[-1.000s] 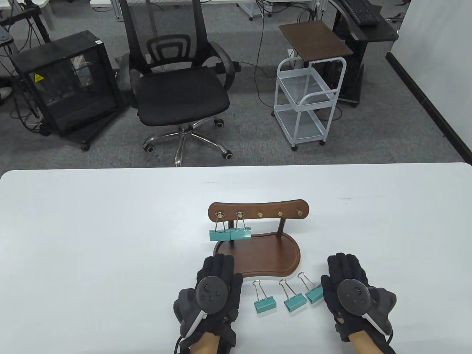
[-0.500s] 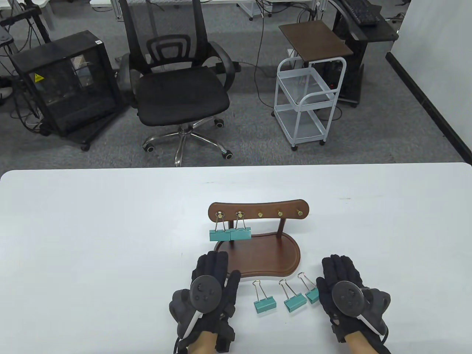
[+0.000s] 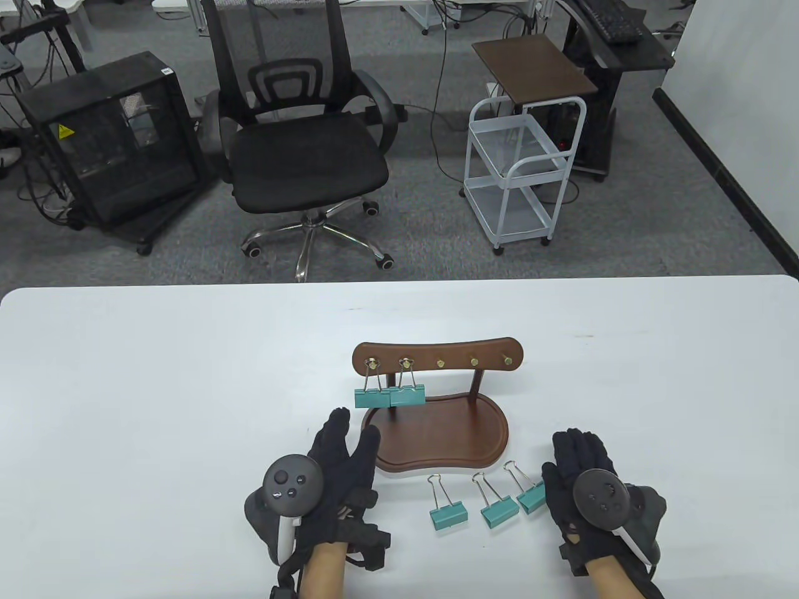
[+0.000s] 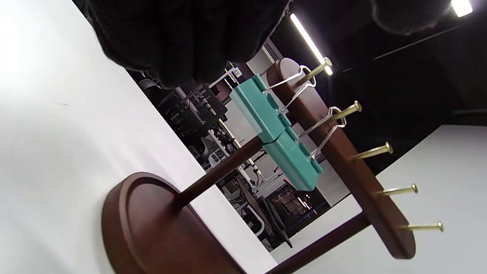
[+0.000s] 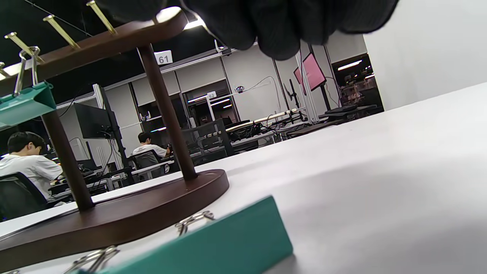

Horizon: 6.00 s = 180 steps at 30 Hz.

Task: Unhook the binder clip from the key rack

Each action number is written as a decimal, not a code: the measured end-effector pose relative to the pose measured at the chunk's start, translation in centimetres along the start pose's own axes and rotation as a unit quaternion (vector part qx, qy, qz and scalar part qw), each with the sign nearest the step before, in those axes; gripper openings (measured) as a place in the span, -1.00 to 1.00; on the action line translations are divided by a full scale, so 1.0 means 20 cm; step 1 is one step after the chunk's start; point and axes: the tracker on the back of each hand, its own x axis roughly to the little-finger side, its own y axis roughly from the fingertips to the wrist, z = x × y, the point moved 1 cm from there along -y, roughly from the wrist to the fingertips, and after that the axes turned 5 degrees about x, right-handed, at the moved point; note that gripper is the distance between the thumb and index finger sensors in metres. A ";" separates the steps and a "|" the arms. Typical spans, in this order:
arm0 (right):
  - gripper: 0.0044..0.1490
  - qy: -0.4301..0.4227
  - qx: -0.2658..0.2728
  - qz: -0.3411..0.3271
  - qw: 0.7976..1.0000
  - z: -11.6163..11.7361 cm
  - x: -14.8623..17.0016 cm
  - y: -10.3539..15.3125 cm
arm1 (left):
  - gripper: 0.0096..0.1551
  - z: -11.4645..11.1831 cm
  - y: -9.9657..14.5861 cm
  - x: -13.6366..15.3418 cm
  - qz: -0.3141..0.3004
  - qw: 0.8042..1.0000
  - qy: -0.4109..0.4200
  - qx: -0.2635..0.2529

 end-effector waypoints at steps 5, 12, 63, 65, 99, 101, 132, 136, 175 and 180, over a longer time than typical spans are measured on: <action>-0.23 0.001 -0.003 0.001 1.000 0.00 0.00 0.00 | 0.14 0.00 -0.09 0.03 0.010 1.000 0.029 -0.006; -0.22 -0.005 -0.002 0.002 1.000 0.01 0.00 0.00 | 0.13 -0.02 -0.20 0.06 0.020 0.999 0.044 -0.012; -0.23 -0.011 -0.004 0.032 0.999 0.00 0.04 0.00 | -0.37 -0.13 -0.32 0.13 0.035 0.974 0.194 0.111; -0.23 -0.012 -0.004 0.033 0.999 0.00 0.05 0.00 | -0.37 -0.12 -0.32 0.13 0.033 0.974 0.194 0.109; -0.24 -0.030 0.002 0.034 0.999 0.00 0.04 -0.01 | -0.39 0.00 -0.19 0.09 -0.011 0.975 0.194 0.103; -0.24 -0.031 0.003 0.034 0.999 0.00 0.04 -0.01 | -0.40 0.03 -0.17 0.09 -0.011 0.976 0.191 0.106; -0.24 -0.030 0.003 0.031 0.999 -0.01 0.05 0.00 | -0.47 0.06 -0.04 0.14 0.043 0.978 -0.127 0.163; -0.24 -0.032 0.003 0.031 0.999 -0.01 0.04 0.00 | -0.47 0.00 -0.04 0.16 0.068 0.962 -0.184 0.192; -0.24 -0.036 0.001 0.036 0.999 -0.01 0.05 -0.01 | -0.47 -0.09 -0.05 0.20 0.129 0.912 -0.342 0.188; -0.24 -0.036 0.001 0.036 0.999 -0.01 0.05 -0.01 | -0.49 -0.08 -0.05 0.20 0.128 0.909 -0.356 0.174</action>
